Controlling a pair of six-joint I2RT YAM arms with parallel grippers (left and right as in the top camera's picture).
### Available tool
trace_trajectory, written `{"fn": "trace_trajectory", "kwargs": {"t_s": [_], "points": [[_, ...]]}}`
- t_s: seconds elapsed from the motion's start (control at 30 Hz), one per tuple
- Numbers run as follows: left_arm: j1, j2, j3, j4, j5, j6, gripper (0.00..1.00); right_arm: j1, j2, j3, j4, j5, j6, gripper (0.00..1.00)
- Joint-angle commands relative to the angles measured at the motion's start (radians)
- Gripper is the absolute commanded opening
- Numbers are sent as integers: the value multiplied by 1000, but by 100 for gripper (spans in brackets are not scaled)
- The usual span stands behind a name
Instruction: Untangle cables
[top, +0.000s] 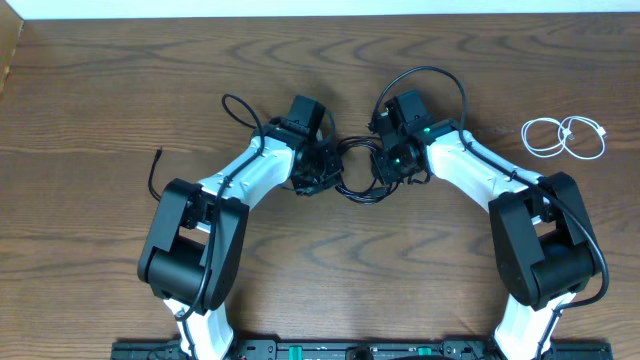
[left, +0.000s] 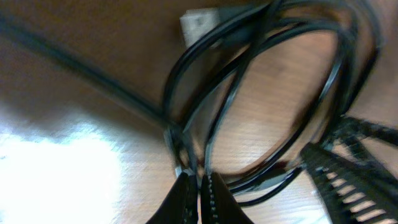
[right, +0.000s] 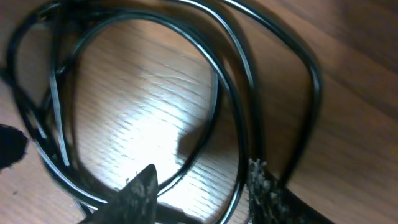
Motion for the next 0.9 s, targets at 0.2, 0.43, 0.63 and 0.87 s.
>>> {"fn": "trace_trajectory", "kwargs": {"t_s": [0.2, 0.43, 0.63, 0.87], "points": [[17, 16, 1, -162, -16, 60, 13, 6, 10, 16, 73, -48, -75, 44], [-18, 16, -1, -142, -104, 4, 24, 5, 44, 16, 73, -38, -104, 46], [-34, 16, -1, -92, -112, -6, 27, 5, 58, 16, 77, -38, -104, 49], [-34, 16, -1, -51, -112, -29, 29, 5, 58, 16, 69, 9, -104, 50]]}}
